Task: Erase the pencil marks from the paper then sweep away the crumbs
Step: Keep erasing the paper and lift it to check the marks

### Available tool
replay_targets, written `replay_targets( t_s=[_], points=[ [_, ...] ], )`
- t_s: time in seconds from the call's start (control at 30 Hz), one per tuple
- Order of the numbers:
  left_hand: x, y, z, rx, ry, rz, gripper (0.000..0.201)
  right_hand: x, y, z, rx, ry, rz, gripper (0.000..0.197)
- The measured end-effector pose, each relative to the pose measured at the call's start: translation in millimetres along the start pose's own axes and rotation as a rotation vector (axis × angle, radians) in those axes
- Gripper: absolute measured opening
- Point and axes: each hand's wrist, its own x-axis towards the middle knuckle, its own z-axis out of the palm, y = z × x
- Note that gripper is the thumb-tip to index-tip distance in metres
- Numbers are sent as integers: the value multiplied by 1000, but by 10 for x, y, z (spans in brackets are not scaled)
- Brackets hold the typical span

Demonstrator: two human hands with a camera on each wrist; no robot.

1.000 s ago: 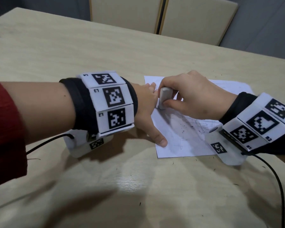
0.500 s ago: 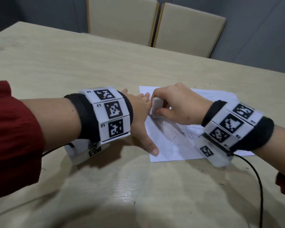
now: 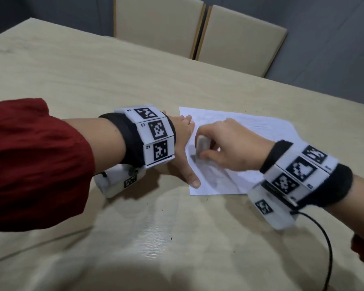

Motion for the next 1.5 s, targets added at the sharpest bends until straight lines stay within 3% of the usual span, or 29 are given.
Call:
replay_targets(
  t_s=[0.07,0.13,0.23,0.37,0.5,0.6,0.7,0.8,0.93,1.07,1.23,1.4,1.5],
  points=[
    [5,-1,9,4,3,-10,147,2,-7,-10,17,-14,10,26],
    [-17,7,2,-9,20,12,137,144,42,-58,-37,58,57,6],
    [-27,-10,5,-70,13,28,136,168,53,-36,-37,109,63,13],
    [26,-40,51,-75,-7,4,152,-73,-40,47,18,8,-14,38],
    [16,-41,59,-102,38,44,134,201,84,-43,-28,103,62,10],
    [36,-51,70,-77,27,44,147,125,96,20,-1,104,50,8],
    [70,-48,70,-42,20,2,153,-98,41,88,15,7,-4,7],
    [59,-49,74,-55,9,24,162,70,36,-17,-50,79,-6,5],
    [79,-64,60,-54,22,38,142,112,40,0,-29,148,-11,8],
    [82,-47,32,-2,-24,-12,151,-123,53,93,-27,37,-28,5],
    [76,-20,20,3,-31,-25,154,191,189,-2,-76,180,76,9],
    [66,-23,12,-5,-31,-24,153,-116,136,114,-52,73,-6,6],
    [70,-21,25,-1,-28,-36,152,51,189,4,-72,133,42,2]
  ],
)
